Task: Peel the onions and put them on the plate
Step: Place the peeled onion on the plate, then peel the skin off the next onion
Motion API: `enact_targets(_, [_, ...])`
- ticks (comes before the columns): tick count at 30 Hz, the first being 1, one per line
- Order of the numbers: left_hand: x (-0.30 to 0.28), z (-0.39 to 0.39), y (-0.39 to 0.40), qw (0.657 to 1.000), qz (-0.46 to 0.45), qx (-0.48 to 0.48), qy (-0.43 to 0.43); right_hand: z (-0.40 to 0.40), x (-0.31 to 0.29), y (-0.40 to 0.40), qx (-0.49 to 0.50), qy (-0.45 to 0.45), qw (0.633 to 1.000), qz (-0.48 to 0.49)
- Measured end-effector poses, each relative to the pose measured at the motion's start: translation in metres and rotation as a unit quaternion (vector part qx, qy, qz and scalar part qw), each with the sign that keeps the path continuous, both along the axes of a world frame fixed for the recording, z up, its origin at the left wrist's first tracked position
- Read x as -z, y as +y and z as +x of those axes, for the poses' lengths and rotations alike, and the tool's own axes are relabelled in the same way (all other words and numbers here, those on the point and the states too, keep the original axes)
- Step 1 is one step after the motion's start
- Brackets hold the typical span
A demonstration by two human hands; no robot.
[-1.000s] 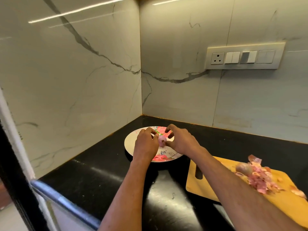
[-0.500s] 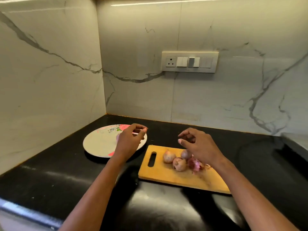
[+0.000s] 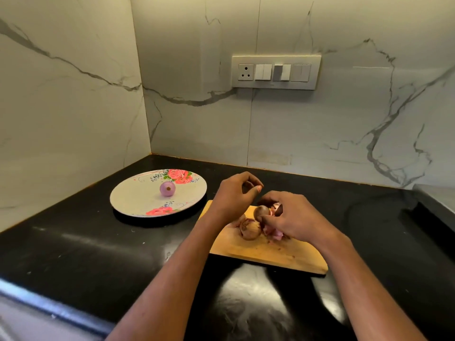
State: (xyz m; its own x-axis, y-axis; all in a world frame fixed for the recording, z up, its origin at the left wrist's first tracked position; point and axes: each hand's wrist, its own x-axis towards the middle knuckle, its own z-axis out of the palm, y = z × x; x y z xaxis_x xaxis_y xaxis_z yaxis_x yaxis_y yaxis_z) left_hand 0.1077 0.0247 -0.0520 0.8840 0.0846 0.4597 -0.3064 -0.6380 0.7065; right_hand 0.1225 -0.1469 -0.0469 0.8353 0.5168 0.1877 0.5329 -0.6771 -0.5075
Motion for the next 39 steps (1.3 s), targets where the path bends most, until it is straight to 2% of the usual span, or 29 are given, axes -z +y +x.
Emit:
enact_targets(3, [0.007, 0.001, 0.007, 0.999, 0.028, -0.007, 0.016, 0.001, 0.004, 0.003, 0.025, -0.02, 0.999, -0.042])
enact_targets(6, [0.009, 0.003, 0.009, 0.999, 0.048, -0.01, 0.02, 0.003, 0.01, 0.002, 0.038, -0.006, 0.999, -0.039])
enact_targets(12, [0.009, 0.0, 0.006, 0.999, 0.03, 0.035, -0.003, 0.004, 0.005, 0.0, 0.023, -0.043, 0.991, 0.128])
enact_targets(18, [0.002, -0.004, 0.007, 0.992, -0.09, 0.089, -0.006, 0.002, 0.001, 0.0, -0.012, -0.09, 0.974, 0.207])
enact_targets(22, [-0.002, -0.005, 0.006, 0.964, -0.248, 0.101, 0.005, 0.003, 0.001, 0.004, -0.023, -0.106, 0.947, 0.303])
enact_targets(26, [-0.003, -0.007, 0.005, 0.937, -0.329, 0.112, 0.032, 0.002, 0.001, 0.004, -0.002, -0.128, 0.928, 0.349])
enact_targets(29, [-0.002, -0.007, 0.003, 0.924, -0.357, 0.125, 0.052, 0.001, 0.003, 0.003, -0.004, -0.124, 0.927, 0.353])
enact_targets(34, [-0.003, -0.008, 0.001, 0.927, -0.353, 0.117, 0.052, 0.003, 0.005, 0.003, -0.003, -0.141, 0.93, 0.34])
enact_targets(39, [-0.001, -0.008, 0.001, 0.937, -0.323, 0.128, 0.045, 0.006, 0.009, 0.004, 0.025, -0.213, 0.933, 0.288])
